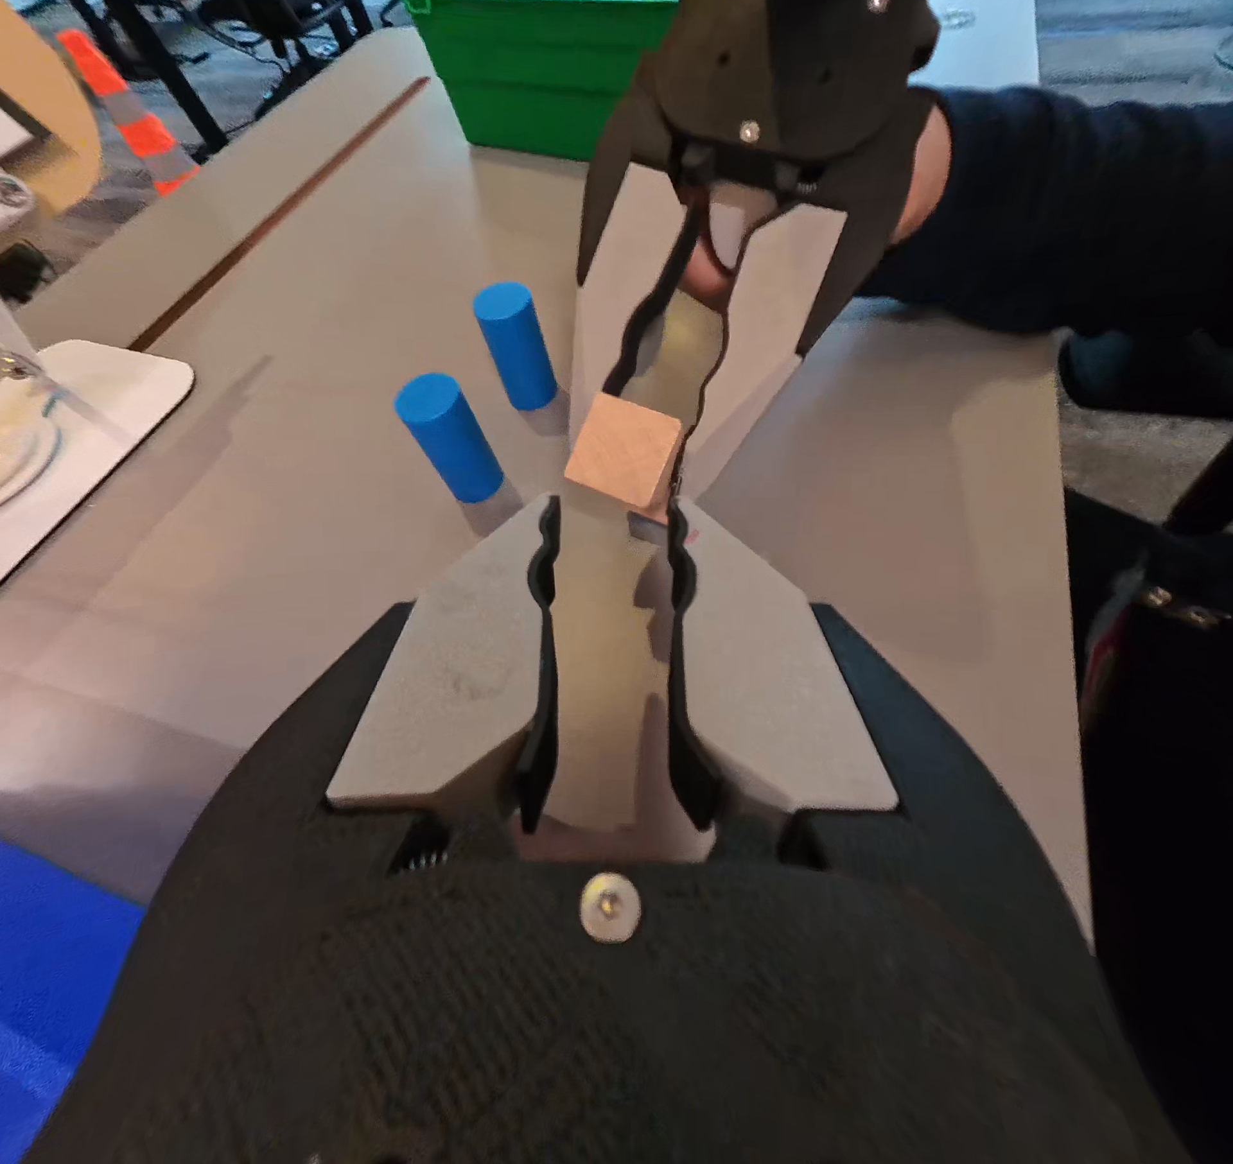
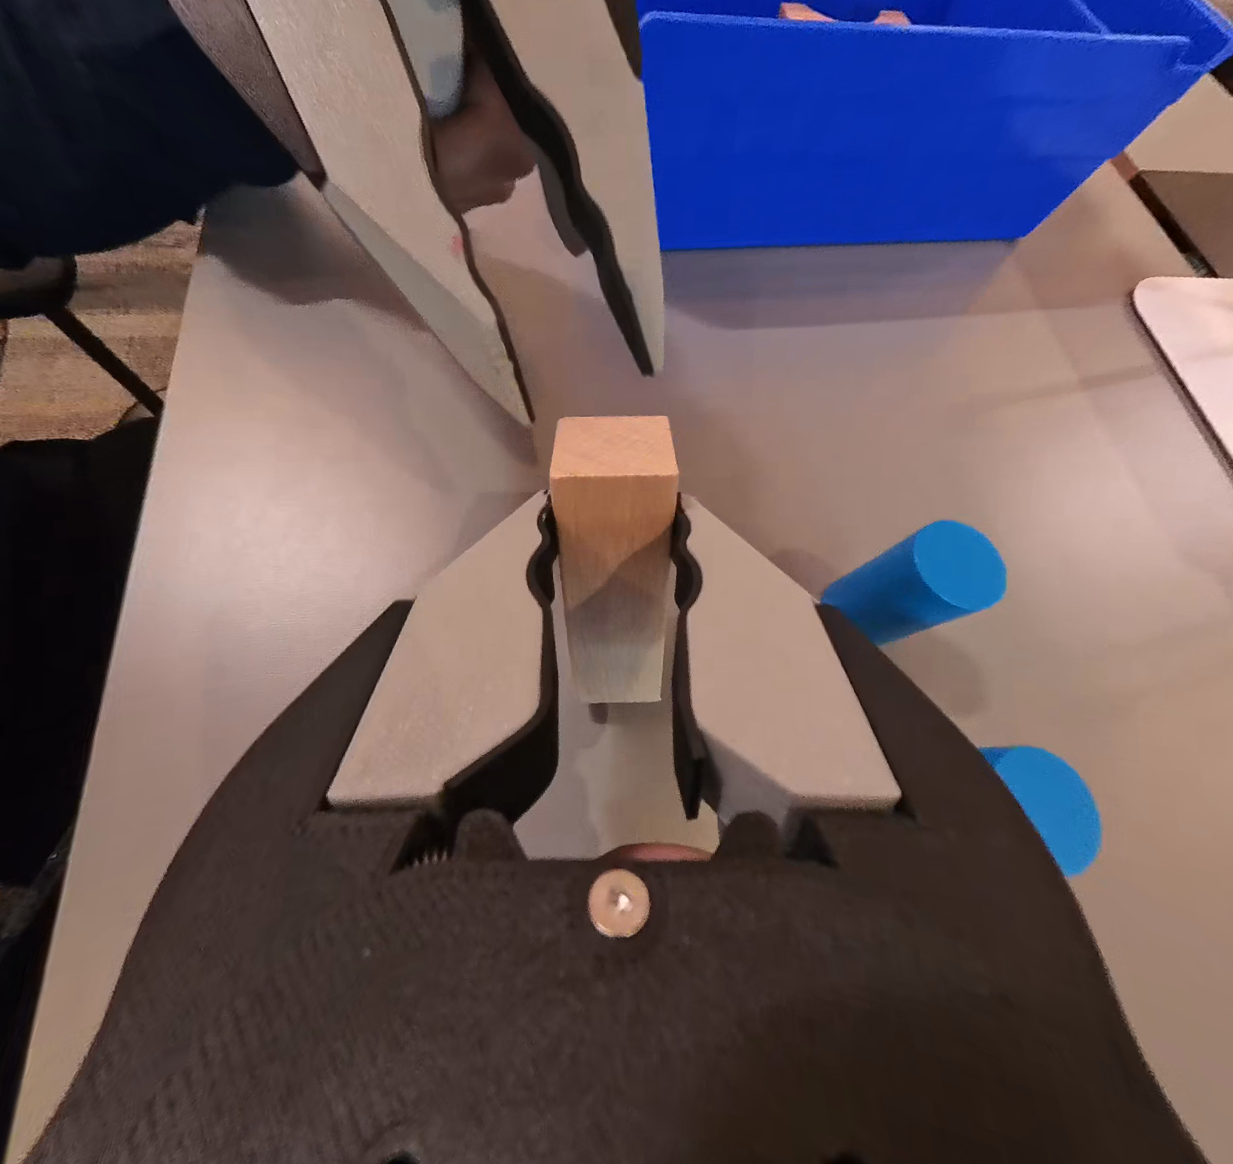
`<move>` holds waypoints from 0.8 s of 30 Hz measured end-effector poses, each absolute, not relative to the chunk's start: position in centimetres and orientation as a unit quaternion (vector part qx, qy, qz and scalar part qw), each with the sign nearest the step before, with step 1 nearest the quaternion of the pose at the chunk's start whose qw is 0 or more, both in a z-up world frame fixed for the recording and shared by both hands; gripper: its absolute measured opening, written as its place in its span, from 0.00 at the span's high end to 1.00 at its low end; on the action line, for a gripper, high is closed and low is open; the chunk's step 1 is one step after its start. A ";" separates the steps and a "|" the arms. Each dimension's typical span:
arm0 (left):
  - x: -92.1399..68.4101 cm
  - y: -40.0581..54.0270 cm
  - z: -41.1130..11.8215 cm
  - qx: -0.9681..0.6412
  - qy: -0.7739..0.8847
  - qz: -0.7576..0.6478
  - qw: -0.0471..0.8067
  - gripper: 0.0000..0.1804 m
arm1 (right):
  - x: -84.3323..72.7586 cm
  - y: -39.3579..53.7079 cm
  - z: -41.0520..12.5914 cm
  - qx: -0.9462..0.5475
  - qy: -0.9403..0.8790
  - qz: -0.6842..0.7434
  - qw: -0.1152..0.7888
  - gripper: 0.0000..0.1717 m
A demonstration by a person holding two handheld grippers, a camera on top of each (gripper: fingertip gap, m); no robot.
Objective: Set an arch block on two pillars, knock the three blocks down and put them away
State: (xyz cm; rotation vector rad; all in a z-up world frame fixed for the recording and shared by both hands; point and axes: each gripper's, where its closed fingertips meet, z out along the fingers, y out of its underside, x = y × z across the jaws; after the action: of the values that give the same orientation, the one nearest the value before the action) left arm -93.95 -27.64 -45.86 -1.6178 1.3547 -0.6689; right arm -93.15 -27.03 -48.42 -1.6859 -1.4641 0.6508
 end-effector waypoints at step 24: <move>-94.2 -27.2 -52.4 -0.661 0.602 -0.227 0.385 0.85 | -93.8 -27.4 -52.8 -0.691 -0.601 0.234 0.327 0.77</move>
State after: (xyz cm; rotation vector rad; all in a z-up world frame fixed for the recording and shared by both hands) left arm -94.18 -27.22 -52.35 -1.6839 1.5344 -0.5780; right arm -93.77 -27.42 -52.82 -1.8095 -1.5744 0.6122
